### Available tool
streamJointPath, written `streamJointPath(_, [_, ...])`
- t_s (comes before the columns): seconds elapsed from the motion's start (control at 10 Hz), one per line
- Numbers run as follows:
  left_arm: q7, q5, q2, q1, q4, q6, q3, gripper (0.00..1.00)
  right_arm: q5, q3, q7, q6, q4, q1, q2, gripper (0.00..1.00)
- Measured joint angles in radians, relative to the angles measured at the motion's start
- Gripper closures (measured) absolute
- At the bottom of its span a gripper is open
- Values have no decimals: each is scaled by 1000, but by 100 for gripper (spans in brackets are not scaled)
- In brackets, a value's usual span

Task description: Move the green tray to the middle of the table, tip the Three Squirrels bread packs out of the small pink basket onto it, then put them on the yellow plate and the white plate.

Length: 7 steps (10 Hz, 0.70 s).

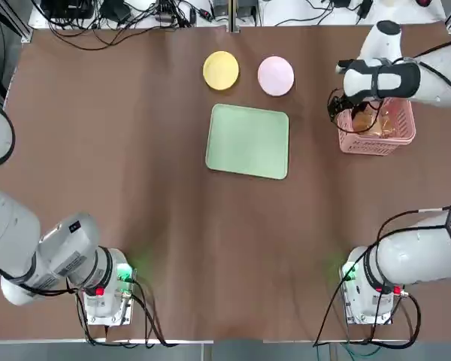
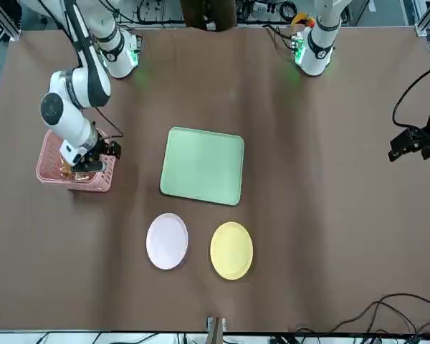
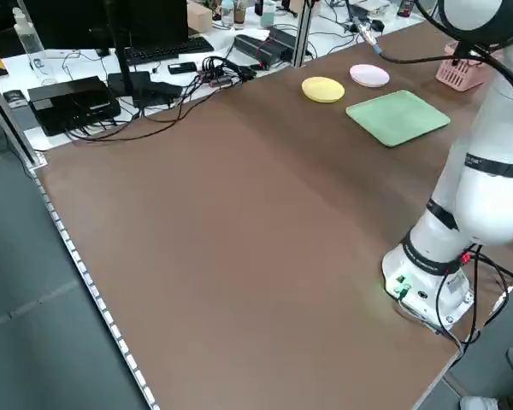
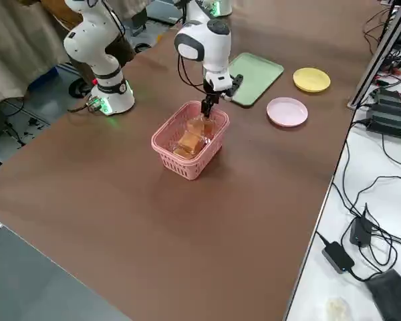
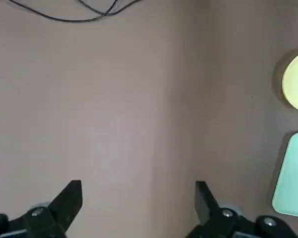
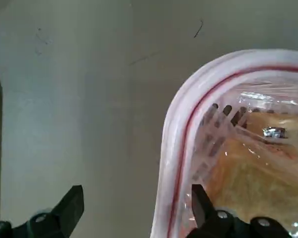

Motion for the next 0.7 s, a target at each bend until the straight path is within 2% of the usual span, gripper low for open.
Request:
streamJointPath(0.3, [-2, -1, 0, 2, 3, 2, 0, 0, 0, -4, 0, 5, 0, -8, 25, 11])
streamJointPath(0.5, [0, -11, 2, 3, 3, 2, 2, 0, 0, -6, 0, 6, 0, -10, 30, 23])
streamJointPath(0.6, [1, -23, 8, 2, 3, 3, 4, 0, 0, -7, 0, 6, 0, -10, 32, 33])
streamJointPath(0.7, [1, -26, 12, -22, 4, 10, 30, 0, 0, -8, 0, 6, 0, -13, 34, 39])
